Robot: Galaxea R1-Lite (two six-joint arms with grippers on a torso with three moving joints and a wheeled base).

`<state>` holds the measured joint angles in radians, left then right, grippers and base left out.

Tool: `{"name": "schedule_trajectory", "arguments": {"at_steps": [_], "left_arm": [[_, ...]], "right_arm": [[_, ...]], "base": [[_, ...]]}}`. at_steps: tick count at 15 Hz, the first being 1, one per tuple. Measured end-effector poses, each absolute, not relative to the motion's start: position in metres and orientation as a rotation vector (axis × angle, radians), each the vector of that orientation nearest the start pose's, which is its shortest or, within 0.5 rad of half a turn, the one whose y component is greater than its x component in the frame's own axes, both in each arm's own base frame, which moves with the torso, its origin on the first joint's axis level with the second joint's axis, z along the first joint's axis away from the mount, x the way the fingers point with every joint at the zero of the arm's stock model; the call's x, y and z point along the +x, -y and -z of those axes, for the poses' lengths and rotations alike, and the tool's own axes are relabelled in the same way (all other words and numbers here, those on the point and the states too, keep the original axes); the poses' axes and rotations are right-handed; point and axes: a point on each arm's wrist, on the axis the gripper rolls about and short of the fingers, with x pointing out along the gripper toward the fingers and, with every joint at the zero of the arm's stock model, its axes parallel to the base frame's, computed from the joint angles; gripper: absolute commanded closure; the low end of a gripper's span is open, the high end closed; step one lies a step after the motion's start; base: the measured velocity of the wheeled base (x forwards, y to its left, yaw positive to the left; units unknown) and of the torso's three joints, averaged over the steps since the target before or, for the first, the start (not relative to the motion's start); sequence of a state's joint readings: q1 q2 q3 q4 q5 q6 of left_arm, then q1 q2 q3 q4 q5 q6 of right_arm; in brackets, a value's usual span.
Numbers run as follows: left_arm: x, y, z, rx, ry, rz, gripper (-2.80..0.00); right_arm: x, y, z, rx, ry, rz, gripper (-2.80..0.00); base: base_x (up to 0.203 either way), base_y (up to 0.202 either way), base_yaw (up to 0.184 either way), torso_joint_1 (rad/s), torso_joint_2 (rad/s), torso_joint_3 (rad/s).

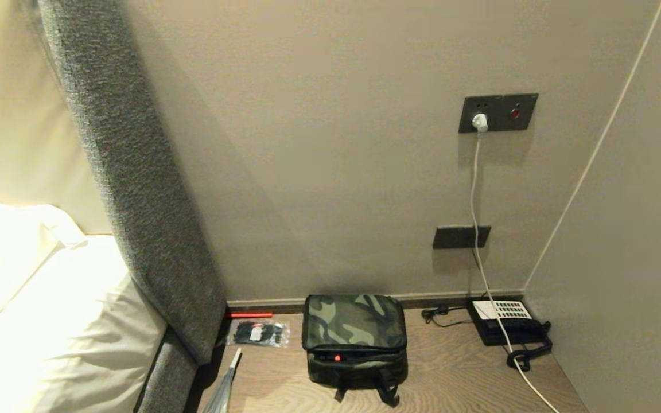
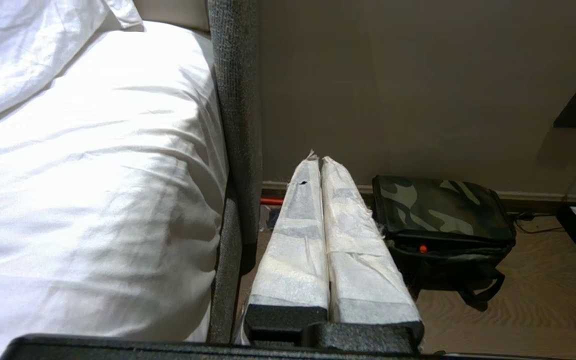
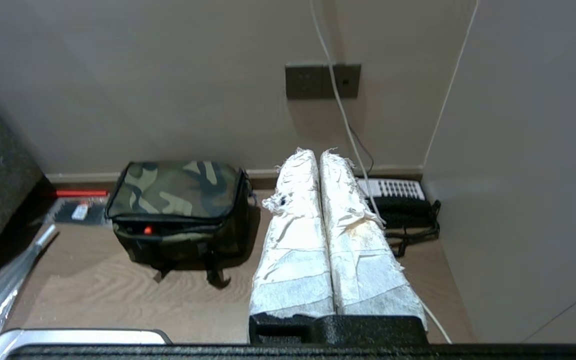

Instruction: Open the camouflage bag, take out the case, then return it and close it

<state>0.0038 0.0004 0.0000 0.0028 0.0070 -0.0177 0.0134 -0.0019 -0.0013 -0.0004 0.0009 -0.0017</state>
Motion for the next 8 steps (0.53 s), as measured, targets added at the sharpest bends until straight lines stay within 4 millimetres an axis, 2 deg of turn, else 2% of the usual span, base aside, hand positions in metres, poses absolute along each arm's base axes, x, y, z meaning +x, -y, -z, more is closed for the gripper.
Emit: {"name": "schedule_trajectory", "arguments": {"at_steps": [6,8], "left_arm": [[-0.0228,-0.0001,-0.0752,-0.018,-0.004,-0.011,0.00],[-0.0228,-0.0001,-0.0752,-0.016,-0.004,-0.011,0.00]], "right_arm": [[-0.0230,0.0003,-0.0758,-0.001,0.004,-0.015,0.00],[-0.0229,0.0003,-0.0756,-0.002,0.003,-0.014,0.00]], "base": [[0.000,0.000,0.000,0.003,0.00,0.200],[0.000,0.000,0.000,-0.002,0.00,0.110]]}}
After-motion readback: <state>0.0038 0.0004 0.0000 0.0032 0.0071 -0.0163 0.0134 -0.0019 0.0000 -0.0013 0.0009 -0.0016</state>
